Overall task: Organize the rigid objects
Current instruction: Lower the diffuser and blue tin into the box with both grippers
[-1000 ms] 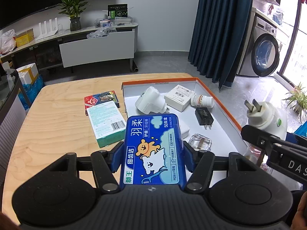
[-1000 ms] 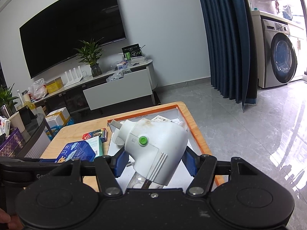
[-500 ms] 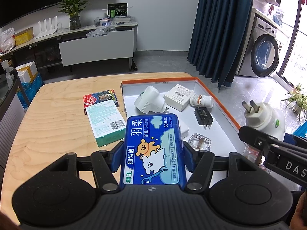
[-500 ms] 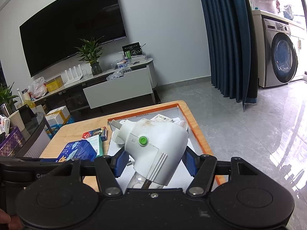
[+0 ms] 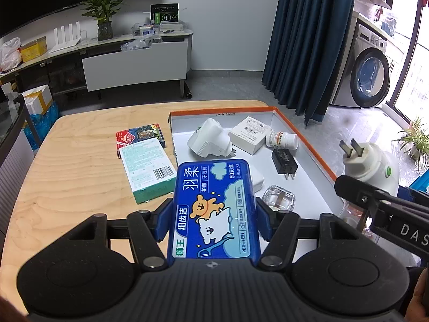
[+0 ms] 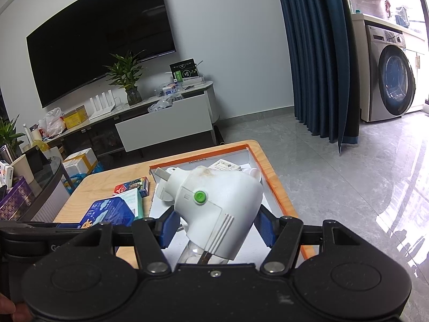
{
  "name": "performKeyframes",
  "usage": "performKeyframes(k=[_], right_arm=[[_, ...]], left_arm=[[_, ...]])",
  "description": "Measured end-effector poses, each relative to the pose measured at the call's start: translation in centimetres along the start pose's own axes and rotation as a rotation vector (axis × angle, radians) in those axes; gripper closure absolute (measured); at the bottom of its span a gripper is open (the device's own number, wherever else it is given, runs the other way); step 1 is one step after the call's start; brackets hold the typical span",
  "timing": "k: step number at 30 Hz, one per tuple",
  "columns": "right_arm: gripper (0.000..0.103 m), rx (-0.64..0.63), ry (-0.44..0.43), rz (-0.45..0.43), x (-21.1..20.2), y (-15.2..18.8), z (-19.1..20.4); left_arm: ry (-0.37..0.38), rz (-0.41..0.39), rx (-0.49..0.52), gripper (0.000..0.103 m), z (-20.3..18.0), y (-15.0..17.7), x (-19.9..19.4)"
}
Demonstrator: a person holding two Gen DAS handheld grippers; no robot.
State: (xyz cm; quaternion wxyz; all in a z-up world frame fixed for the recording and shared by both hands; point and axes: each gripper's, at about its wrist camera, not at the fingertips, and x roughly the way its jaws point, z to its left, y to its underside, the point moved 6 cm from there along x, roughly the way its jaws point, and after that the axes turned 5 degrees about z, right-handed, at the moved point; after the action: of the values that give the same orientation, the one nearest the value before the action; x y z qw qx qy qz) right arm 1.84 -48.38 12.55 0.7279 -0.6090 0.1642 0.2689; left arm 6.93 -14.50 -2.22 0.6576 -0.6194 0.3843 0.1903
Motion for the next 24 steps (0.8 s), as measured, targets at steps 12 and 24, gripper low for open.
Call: performKeyframes(k=[12, 24], right_arm=[[0.030, 0.002, 0.003, 0.006, 0.2, 0.5, -0.4], [0.030, 0.009, 0.019, 0.033, 0.8, 1.3, -1.1]], left_arm=[[0.002, 0.005, -0.002, 0.040, -0.1, 0.3, 0.2], [0.012, 0.022, -0.004, 0.040, -0.1, 0.8, 0.8]])
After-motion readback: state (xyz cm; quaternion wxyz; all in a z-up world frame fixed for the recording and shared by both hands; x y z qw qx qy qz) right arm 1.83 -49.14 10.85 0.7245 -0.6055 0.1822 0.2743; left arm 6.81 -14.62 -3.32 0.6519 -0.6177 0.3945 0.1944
